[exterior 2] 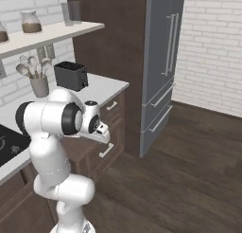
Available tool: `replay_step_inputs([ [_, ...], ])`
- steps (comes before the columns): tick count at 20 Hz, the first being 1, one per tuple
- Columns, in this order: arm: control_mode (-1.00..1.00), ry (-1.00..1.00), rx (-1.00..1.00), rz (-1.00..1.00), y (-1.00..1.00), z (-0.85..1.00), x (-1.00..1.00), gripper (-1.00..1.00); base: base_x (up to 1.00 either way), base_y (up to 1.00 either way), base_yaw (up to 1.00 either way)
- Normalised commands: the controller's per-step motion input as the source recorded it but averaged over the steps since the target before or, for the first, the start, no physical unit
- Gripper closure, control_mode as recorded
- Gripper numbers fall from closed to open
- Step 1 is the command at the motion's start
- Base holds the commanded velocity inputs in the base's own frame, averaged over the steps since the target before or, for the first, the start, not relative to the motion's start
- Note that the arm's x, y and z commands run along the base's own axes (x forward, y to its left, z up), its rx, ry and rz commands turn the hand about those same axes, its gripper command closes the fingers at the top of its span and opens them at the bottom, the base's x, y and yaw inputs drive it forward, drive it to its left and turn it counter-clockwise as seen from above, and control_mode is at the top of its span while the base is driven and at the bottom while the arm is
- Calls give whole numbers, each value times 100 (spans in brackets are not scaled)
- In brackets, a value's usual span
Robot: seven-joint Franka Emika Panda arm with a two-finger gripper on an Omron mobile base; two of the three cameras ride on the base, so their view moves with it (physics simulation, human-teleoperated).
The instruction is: Pick up the knife from the drawer and place it on the cutting board. Then place the meat from the plate to the cutting board.
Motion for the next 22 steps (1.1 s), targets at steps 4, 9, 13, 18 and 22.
replay_step_inputs([
  [4,-100,1,0,0,4,-38,44,-100,0,0,0],
  [9,-100,0,-2,0,-5,-55,10,-100,0,0,0],
  [13,-100,0,-1,0,0,-18,1,-100,0,0,0],
  [18,-100,0,0,0,-51,0,-1,-100,0,0,0],
  [22,-100,0,0,0,-100,0,-21,-100,0,0,0],
])
